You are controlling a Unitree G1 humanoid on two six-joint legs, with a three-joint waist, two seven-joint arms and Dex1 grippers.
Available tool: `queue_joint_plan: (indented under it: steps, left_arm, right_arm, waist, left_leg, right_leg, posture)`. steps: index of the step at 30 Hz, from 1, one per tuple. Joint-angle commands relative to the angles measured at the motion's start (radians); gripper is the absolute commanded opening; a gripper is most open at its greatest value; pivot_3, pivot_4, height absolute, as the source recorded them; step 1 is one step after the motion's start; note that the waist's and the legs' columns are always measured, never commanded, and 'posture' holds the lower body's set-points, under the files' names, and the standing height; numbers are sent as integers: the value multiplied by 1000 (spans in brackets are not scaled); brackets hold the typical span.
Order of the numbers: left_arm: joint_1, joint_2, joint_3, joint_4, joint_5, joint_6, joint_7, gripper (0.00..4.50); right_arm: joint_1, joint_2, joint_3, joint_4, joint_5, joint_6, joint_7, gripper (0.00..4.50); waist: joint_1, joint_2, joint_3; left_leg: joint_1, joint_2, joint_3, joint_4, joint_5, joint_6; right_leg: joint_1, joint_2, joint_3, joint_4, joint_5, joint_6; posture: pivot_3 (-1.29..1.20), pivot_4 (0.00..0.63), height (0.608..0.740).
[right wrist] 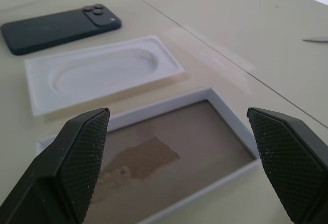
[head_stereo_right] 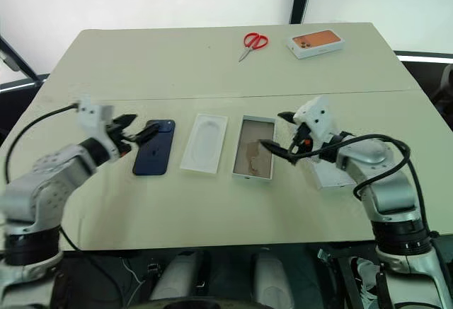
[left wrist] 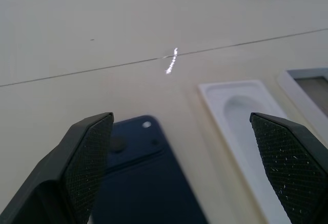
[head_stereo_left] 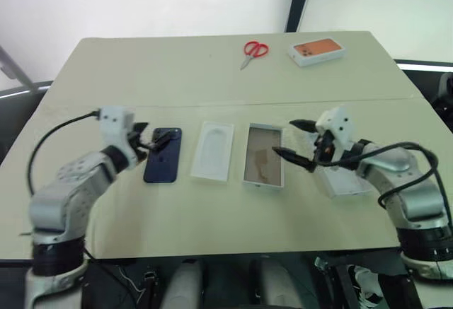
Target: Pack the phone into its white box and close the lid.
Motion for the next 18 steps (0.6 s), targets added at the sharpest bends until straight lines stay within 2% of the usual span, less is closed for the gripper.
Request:
queue_joint_plan:
  steps: [1, 7, 13, 18]
  left_arm:
    - [-102, -78, -7, 2, -44, 208, 116, 4465]
    - [-237, -202, 52, 102, -39, 488, 220, 4465]
    - [-295, -265, 101, 140, -25, 630, 230, 4465]
    - [-298, -289, 115, 159, -72, 650, 234, 4465]
  right_arm:
    - [-16, 6, 1, -82, 10, 12, -20, 4500]
    - [-12, 12, 19, -107, 10, 19, -25, 4500]
    - [-8, 14, 19, -102, 7, 11, -22, 4500]
    - [-11, 19, 23, -99, 6, 8, -19, 4500]
  waist:
    - [-1, -1, 0]
    - [-3, -1, 0]
    - [-1, -1, 0]
    - [0, -1, 0]
  left_leg:
    - [0, 0, 0, 0, 0, 0]
    - [0, -1, 0, 1, 0, 0]
    - [0, -1, 0, 1, 0, 0]
    - [0, -1, 0, 1, 3, -6]
  right_leg:
    - [0, 0, 0, 0, 0, 0]
    - [0, 1, 0, 1, 0, 0]
    - [0, 1, 0, 1, 0, 0]
    - [0, 1, 0, 1, 0, 0]
  posture:
    - [0, 150, 740]
    - [0, 150, 740]
    - [0, 150, 740]
    - [0, 150, 740]
